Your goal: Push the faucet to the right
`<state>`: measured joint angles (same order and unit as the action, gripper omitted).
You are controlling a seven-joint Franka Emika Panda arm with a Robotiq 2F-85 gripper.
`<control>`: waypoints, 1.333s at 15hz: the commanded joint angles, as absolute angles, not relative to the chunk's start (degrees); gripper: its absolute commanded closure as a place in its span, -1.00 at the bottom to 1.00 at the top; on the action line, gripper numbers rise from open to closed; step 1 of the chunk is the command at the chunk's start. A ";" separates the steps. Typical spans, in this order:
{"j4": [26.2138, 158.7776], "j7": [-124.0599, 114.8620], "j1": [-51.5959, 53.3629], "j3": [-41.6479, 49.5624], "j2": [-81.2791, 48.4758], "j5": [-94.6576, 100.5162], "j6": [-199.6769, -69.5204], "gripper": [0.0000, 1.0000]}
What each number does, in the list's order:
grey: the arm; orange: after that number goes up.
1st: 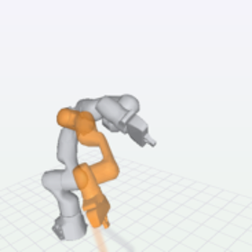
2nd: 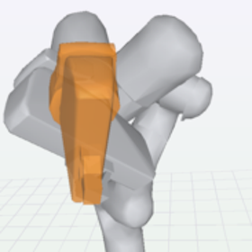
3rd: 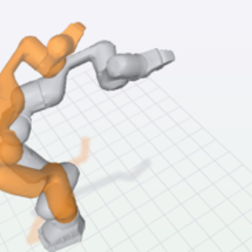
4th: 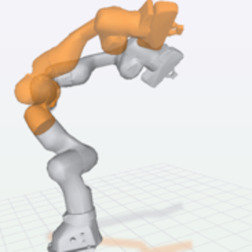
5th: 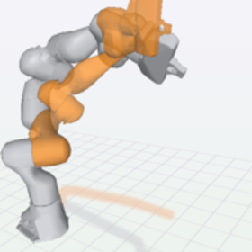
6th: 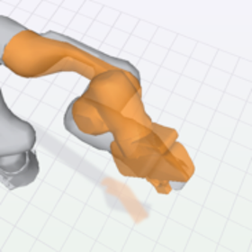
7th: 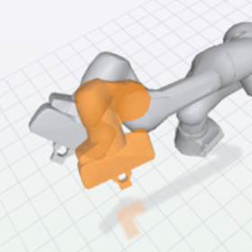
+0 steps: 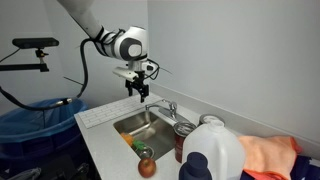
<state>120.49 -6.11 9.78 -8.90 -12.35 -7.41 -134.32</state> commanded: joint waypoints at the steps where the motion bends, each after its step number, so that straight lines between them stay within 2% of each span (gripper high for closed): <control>1: 112.94 -1.24 9.38 -8.69 -19.50 -5.03 -132.43 -1.00; 8: 107.23 0.23 9.43 -6.93 -25.18 -1.30 -131.56 -1.00; 20: 106.51 -7.72 9.90 -2.25 -24.00 7.17 -123.09 -1.00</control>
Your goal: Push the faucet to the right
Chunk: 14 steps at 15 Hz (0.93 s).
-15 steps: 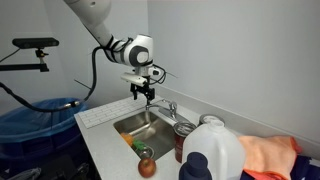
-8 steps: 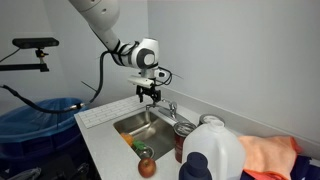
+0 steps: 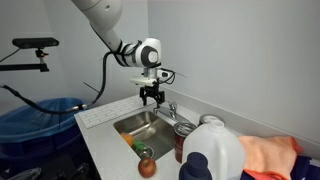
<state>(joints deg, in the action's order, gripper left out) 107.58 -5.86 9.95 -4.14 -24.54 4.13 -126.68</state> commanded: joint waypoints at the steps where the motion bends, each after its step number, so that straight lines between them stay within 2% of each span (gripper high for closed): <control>1: 106.09 -7.82 9.79 -1.98 -24.22 7.48 -122.91 -1.00; 14: 104.31 -12.56 10.11 0.70 -23.86 12.80 -119.31 -1.00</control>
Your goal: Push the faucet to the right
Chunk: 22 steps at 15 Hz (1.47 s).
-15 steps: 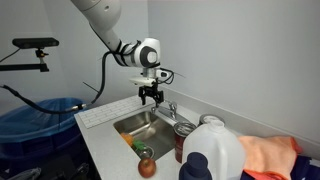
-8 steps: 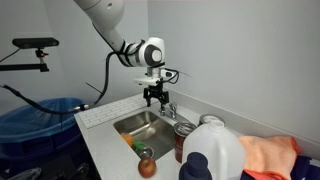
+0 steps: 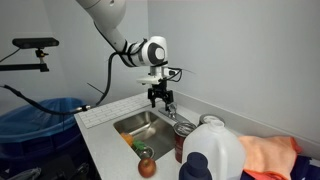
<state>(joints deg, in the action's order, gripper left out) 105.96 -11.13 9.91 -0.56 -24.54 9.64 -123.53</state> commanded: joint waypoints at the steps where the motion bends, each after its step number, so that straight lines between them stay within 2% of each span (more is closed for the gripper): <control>1: 103.89 -12.69 10.20 0.77 -23.96 13.33 -118.08 -1.00; 11: 98.70 -9.20 11.03 -0.69 -23.91 22.10 -101.11 -1.00; 17: 97.53 -10.86 11.59 -0.55 -24.83 29.28 -102.41 -1.00; 22: 98.51 -11.29 10.72 -1.02 -24.63 27.83 -106.52 -1.00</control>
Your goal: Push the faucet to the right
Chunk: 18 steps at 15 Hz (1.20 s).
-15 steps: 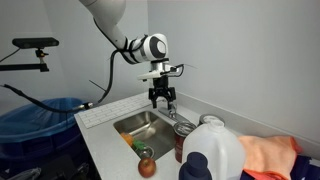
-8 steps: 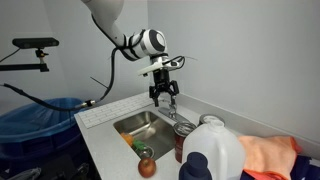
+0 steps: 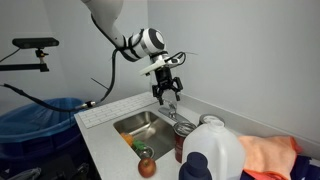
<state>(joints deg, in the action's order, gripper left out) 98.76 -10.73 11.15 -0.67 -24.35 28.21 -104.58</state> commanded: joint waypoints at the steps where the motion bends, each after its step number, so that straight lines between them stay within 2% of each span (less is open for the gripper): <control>1: 98.59 -11.71 10.63 -1.08 -24.66 27.08 -107.08 -1.00; 10: 98.68 -10.90 11.04 -0.87 -24.73 27.94 -105.82 -1.00; 18: 99.24 -10.20 9.75 0.68 -28.67 29.70 -112.38 -1.00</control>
